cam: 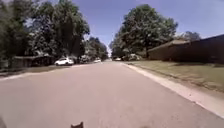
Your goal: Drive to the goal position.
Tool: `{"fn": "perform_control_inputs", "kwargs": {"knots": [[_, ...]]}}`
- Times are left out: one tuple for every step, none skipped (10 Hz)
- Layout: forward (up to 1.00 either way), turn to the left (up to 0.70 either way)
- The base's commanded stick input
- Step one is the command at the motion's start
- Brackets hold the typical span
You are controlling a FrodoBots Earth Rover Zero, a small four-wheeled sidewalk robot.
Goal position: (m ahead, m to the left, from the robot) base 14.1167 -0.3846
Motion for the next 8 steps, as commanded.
{"fn": "perform_control_inputs", "kwargs": {"knots": [[0.70, -0.35], [0.70, -0.30], [0.70, -0.20], [0.70, -0.10], [0.70, 0.00], [0.70, 0.00], [0.70, 0.00], [0.70, 0.00]]}}
